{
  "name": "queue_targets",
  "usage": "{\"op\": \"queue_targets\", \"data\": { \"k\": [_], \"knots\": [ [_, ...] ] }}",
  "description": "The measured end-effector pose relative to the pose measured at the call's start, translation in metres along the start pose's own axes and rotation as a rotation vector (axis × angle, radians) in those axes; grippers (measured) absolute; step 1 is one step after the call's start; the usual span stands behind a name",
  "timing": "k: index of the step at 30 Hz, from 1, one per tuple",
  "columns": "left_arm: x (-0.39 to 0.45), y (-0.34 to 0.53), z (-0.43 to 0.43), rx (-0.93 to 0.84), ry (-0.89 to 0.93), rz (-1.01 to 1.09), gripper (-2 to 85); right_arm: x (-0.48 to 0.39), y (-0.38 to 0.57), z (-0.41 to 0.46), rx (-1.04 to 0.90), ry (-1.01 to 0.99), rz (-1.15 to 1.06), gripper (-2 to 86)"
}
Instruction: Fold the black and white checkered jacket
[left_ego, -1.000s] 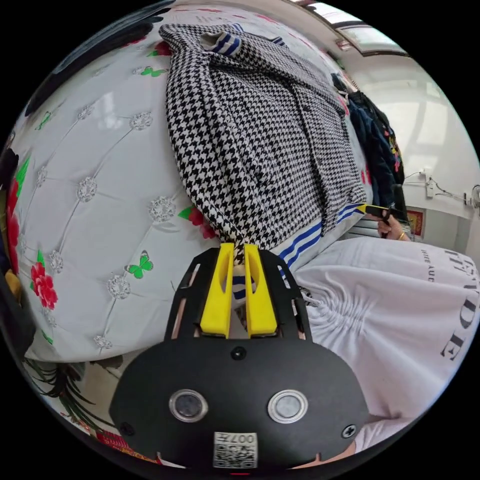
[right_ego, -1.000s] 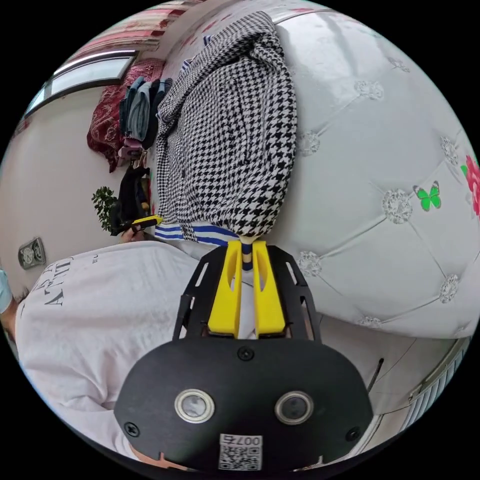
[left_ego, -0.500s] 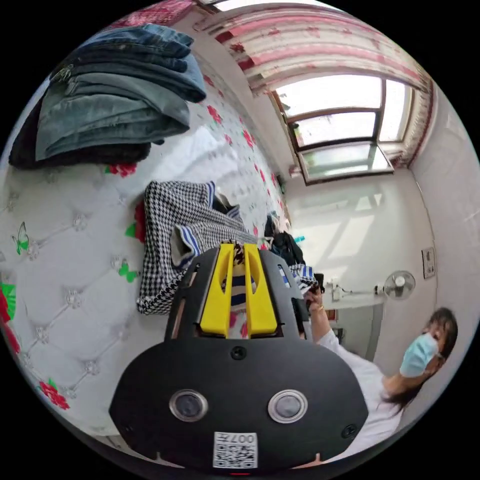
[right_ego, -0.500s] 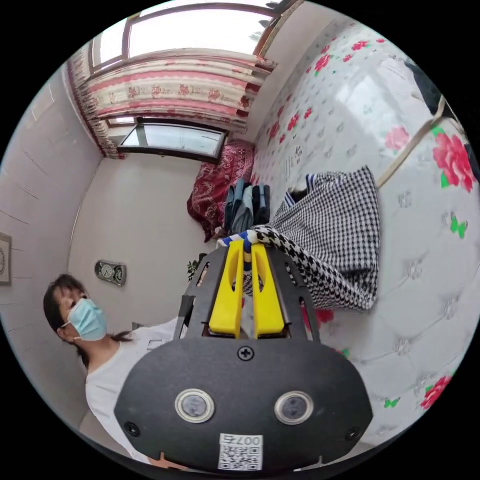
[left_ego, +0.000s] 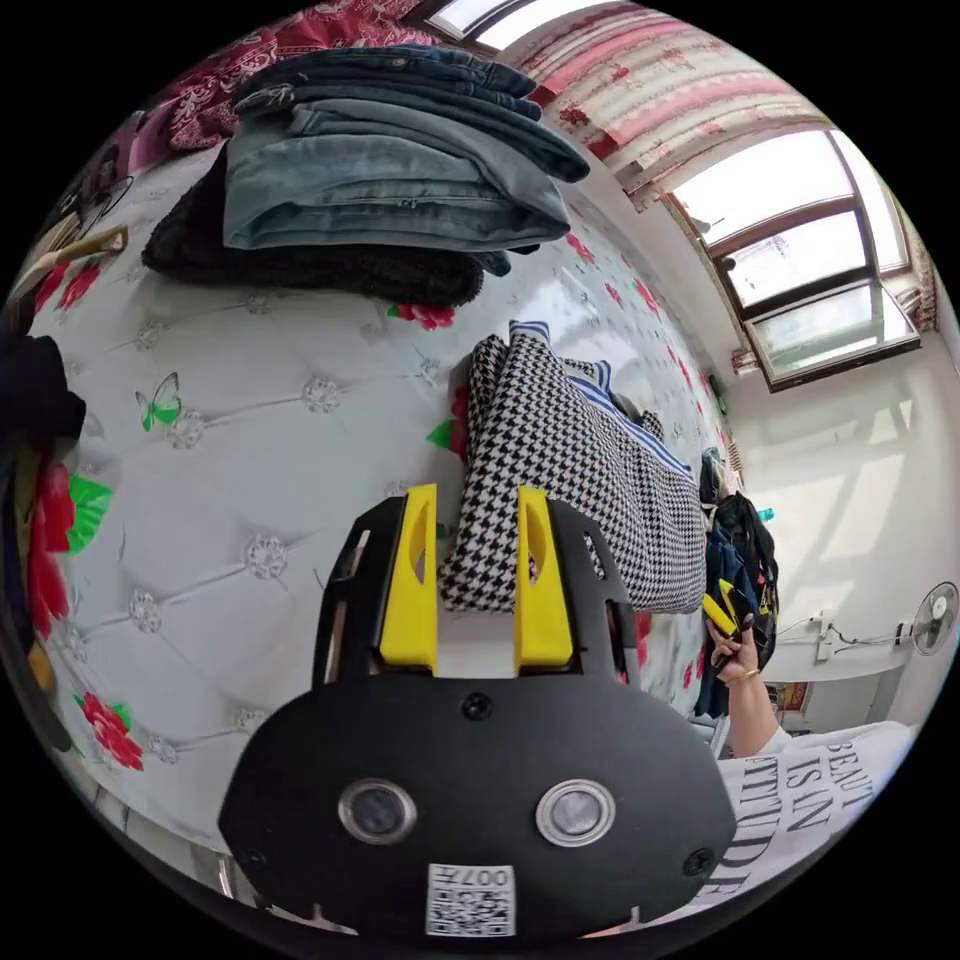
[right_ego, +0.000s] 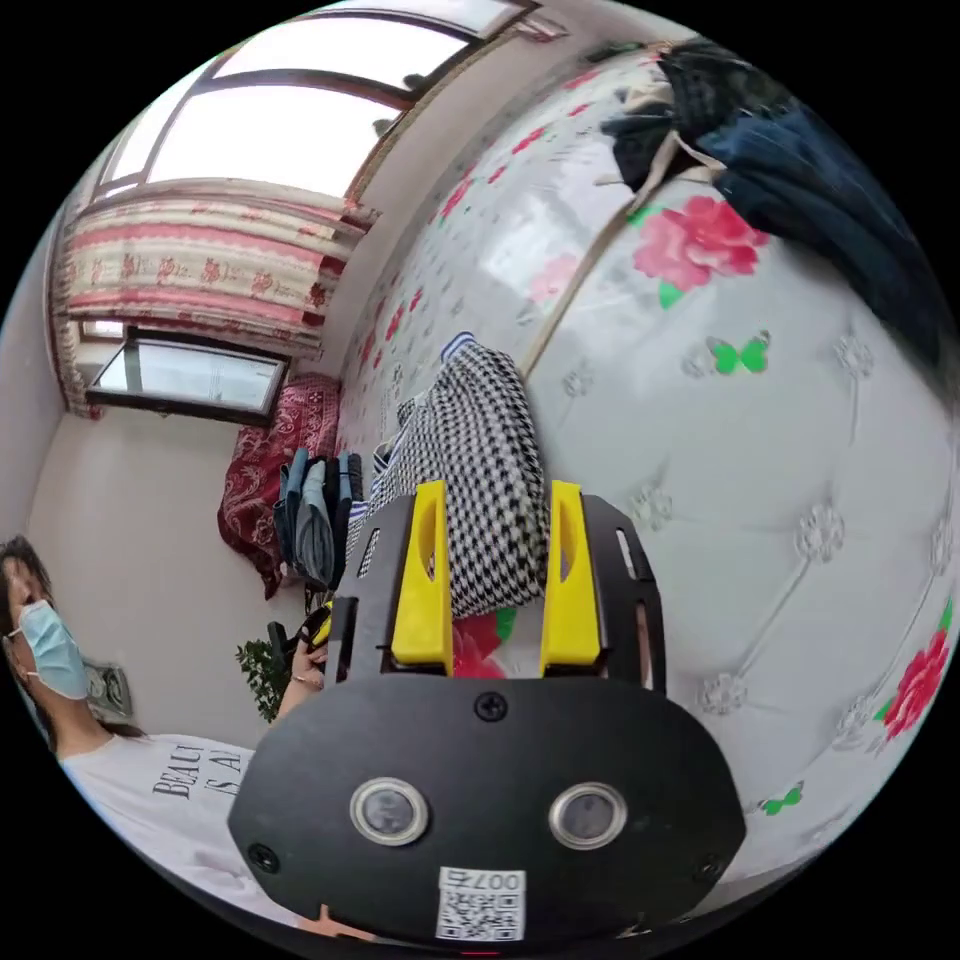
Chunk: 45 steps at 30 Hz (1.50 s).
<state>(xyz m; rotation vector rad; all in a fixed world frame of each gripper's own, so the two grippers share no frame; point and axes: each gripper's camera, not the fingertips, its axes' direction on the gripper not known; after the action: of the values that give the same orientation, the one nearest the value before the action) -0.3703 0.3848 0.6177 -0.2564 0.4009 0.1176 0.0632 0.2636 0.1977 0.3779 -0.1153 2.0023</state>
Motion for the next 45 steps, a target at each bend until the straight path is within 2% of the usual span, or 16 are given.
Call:
{"op": "queue_targets", "data": {
  "k": [5, 7, 11, 13, 14, 15, 17, 20, 25, 28, 30, 32, 36, 40, 42, 45],
  "knots": [
    [0.103, 0.057, -0.014, 0.034, -0.094, 0.293, 10.2, 0.045, 0.047, 0.000, -0.007, -0.028, 0.147, 12.6],
    [0.150, 0.066, -0.004, 0.032, -0.044, 0.428, 9.8, 0.055, 0.047, 0.014, -0.046, -0.062, 0.178, 12.0],
    [0.232, 0.084, 0.069, -0.079, 0.088, 0.630, 9.4, 0.070, 0.049, 0.027, -0.012, -0.183, 0.290, 10.0],
    [0.248, 0.089, 0.114, -0.150, 0.059, 0.644, 9.5, 0.068, 0.055, 0.030, 0.008, -0.203, 0.319, 8.5],
    [0.251, 0.091, 0.148, -0.216, -0.023, 0.647, 9.4, 0.064, 0.056, 0.029, 0.014, -0.195, 0.313, 8.1],
    [0.248, 0.094, 0.176, -0.263, -0.083, 0.646, 9.3, 0.054, 0.058, 0.025, 0.028, -0.172, 0.291, 7.4],
    [0.239, 0.093, 0.182, -0.221, -0.026, 0.615, 8.6, 0.028, 0.059, 0.020, 0.041, -0.150, 0.228, 6.2],
    [0.236, 0.089, 0.178, -0.260, 0.000, 0.574, 7.0, -0.061, 0.050, 0.017, 0.041, -0.119, -0.028, 4.2],
    [0.225, 0.104, 0.140, -0.160, -0.071, 0.590, 4.9, -0.305, 0.091, 0.094, -0.146, 0.008, -0.811, 2.5],
    [0.201, 0.124, 0.114, -0.157, -0.106, 0.599, 7.1, -0.388, 0.160, 0.169, -0.338, -0.041, -1.130, 2.6],
    [0.170, 0.141, 0.098, -0.171, -0.091, 0.540, 7.7, -0.412, 0.204, 0.222, -0.450, -0.065, -1.233, 3.0],
    [0.115, 0.169, 0.072, -0.143, -0.047, 0.406, 7.8, -0.417, 0.246, 0.285, -0.585, -0.065, -1.281, 3.7],
    [0.038, 0.196, 0.050, -0.164, -0.040, 0.176, 9.1, -0.363, 0.326, 0.445, -1.003, 0.057, -1.154, 5.8],
    [0.001, 0.190, 0.035, -0.113, 0.060, 0.108, 11.8, -0.363, 0.310, 0.420, -0.927, -0.227, -0.974, 8.0],
    [0.001, 0.179, 0.043, -0.124, 0.069, 0.139, 12.7, -0.363, 0.299, 0.381, -0.810, -0.243, -1.010, 8.7],
    [0.010, 0.156, 0.075, -0.172, 0.112, 0.179, 12.2, -0.340, 0.288, 0.323, -0.600, -0.086, -1.068, 9.1]
  ]
}}
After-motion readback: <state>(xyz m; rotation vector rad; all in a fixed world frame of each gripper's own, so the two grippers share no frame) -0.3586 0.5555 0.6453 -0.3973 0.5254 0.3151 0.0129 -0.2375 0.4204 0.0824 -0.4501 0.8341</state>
